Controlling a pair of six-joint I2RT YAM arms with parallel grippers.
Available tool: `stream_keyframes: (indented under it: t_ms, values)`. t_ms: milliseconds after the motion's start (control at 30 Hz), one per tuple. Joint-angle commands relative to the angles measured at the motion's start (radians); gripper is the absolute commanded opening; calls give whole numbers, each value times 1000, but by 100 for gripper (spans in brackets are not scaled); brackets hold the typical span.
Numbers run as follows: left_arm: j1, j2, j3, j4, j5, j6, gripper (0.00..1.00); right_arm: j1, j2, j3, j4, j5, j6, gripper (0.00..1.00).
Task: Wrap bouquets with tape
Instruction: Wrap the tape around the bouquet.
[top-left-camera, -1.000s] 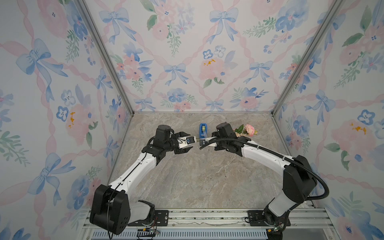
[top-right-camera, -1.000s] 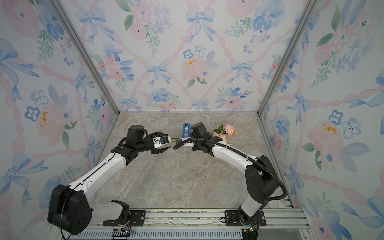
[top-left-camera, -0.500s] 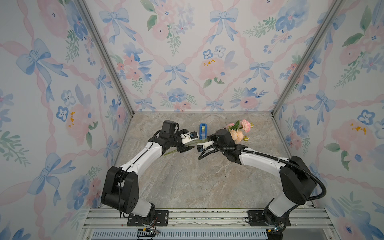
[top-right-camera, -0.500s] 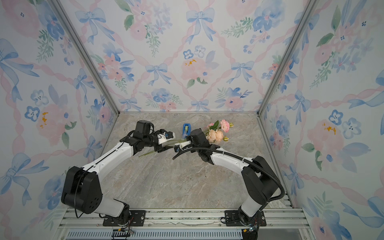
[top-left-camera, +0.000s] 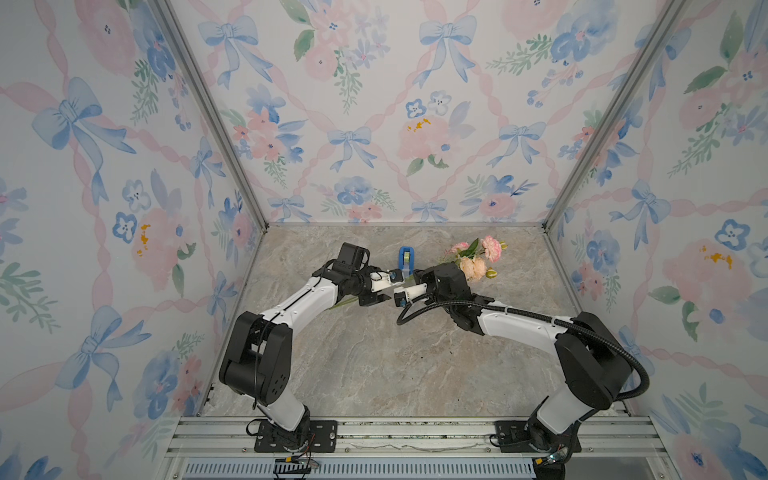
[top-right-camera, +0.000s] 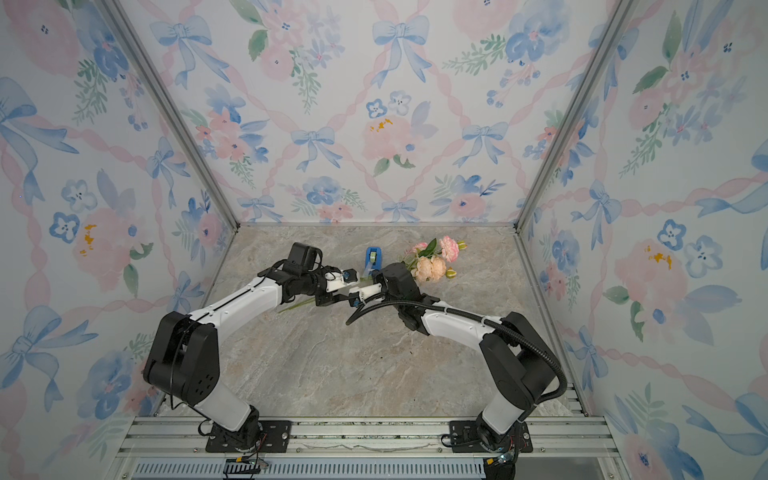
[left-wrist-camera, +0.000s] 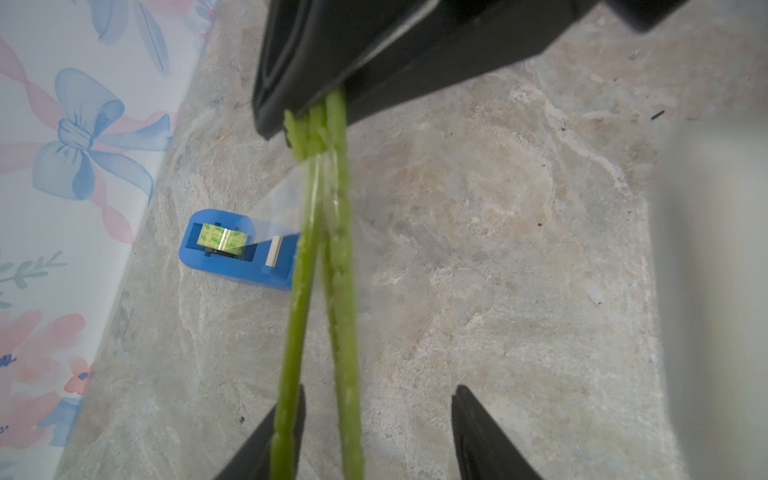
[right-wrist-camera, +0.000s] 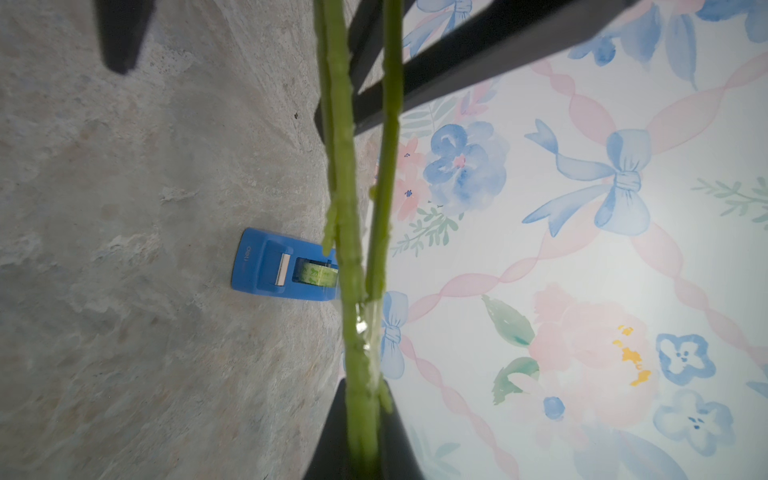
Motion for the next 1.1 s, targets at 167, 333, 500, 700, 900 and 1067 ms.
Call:
stream_keyframes:
  t_ms: [167,333,500,700,900,1067]
  values:
    - [1,3,25,-26,0,78,0,23,-53,59,-192,-10,154,27]
    - [-33,-20,16,-9,-83,87,0,-5,-150,-10,-216,3,299,63]
    - [-43,-77,-64,143,-134,64,0,-40,-280,-37,-325,-51,451,75]
    - [-88,-217,-285,516,-281,103,0,-190,-283,195,-665,-348,724,89]
    - [-117,-334,-446,798,-277,130,0,-196,-197,351,-859,-442,754,84]
    - [-148,-342,-501,819,-271,204,0,-168,-109,470,-998,-472,752,79]
